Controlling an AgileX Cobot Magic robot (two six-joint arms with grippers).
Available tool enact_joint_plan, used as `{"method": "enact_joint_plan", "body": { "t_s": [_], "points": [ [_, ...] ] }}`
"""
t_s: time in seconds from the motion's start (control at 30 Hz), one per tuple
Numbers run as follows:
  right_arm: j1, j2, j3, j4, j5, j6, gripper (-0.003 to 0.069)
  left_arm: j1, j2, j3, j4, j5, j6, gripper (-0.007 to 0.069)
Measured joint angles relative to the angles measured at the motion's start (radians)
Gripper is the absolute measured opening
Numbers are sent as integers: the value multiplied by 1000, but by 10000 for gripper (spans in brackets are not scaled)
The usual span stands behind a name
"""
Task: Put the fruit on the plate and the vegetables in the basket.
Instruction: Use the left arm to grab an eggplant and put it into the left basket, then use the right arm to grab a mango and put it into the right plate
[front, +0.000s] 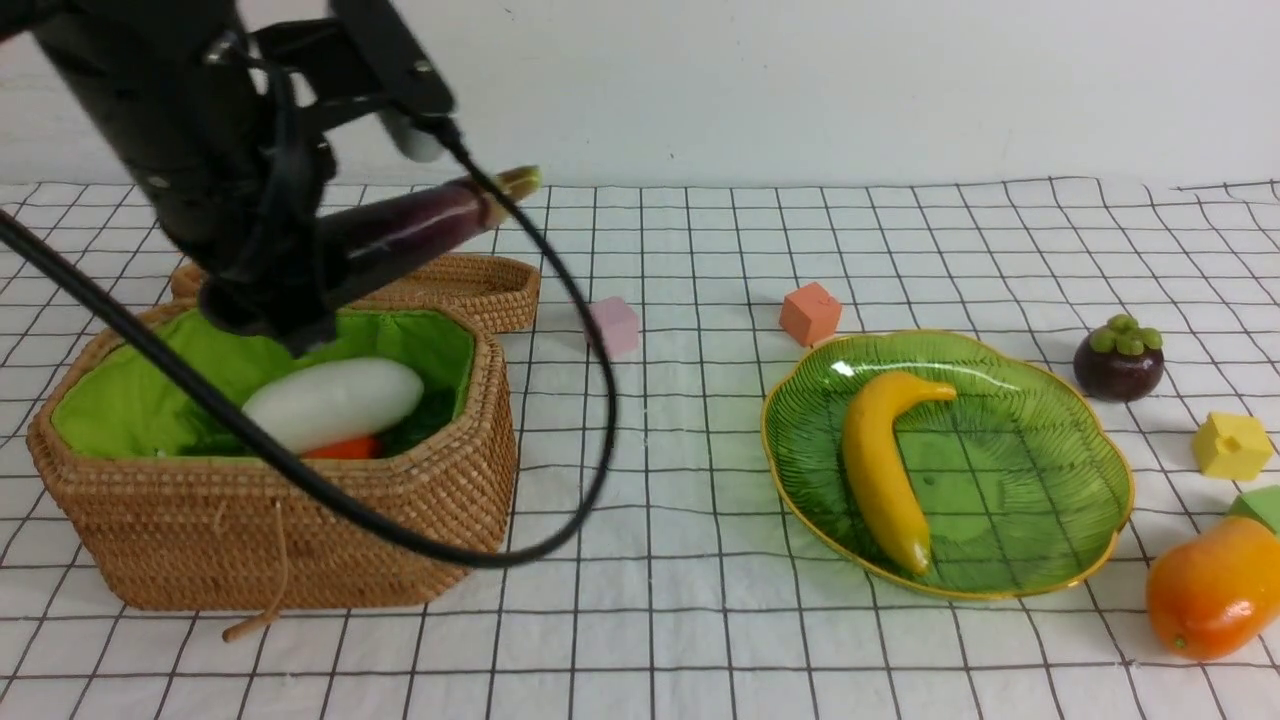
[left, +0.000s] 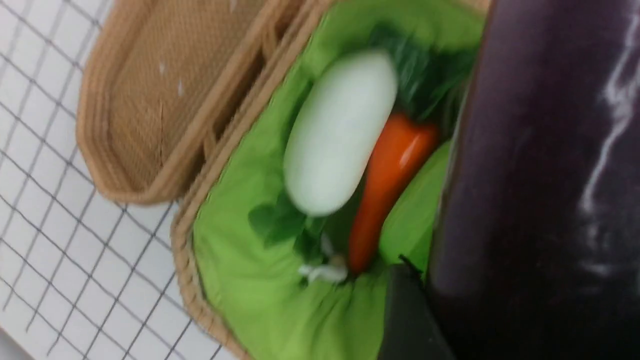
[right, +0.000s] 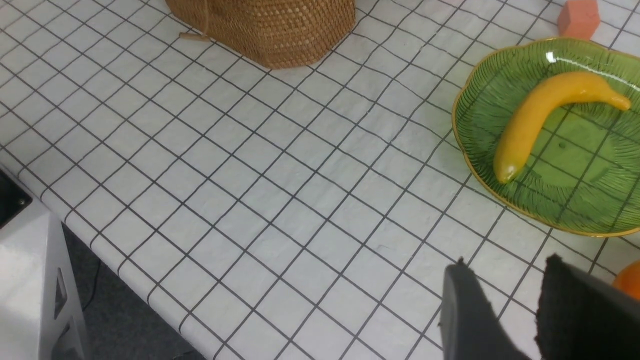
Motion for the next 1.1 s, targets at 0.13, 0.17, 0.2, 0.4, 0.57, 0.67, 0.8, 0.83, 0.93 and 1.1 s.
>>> {"method": "enact_joint_plan", "body": {
  "t_s": [0.13, 0.17, 0.2, 0.4, 0.57, 0.67, 0.8, 0.83, 0.93, 1.1],
  "points": [
    [0, 0, 6, 1, -2, -1, 238, 99, 30, 67, -37, -1, 137, 406],
    [0, 0, 14, 1, -9, -1, 238, 111, 37, 81, -37, -6, 149, 406],
    [0, 0, 29, 1, -20, -1, 238, 126, 48, 97, -35, -20, 160, 406],
    [0, 0, 121, 1, -88, -1, 238, 146, 86, 109, -3, -105, 112, 448],
    [0, 10, 138, -7, -135, 0, 238, 146, 77, 109, -4, -130, 8, 611],
    [0, 42, 135, -24, -157, 17, 238, 144, 51, 109, -35, -132, -97, 643],
    [0, 136, 119, -67, -170, 56, 238, 106, -17, 109, -94, -151, -273, 560],
    [0, 184, 114, -96, -172, 73, 238, 64, -61, 109, -109, -163, -362, 464],
    [0, 318, 88, -172, -170, 113, 238, -67, -166, 109, -118, -150, -509, 184],
    [-73, 523, 21, -261, -159, 162, 238, -286, -339, 199, -139, -133, -620, -13]
  ]
}}
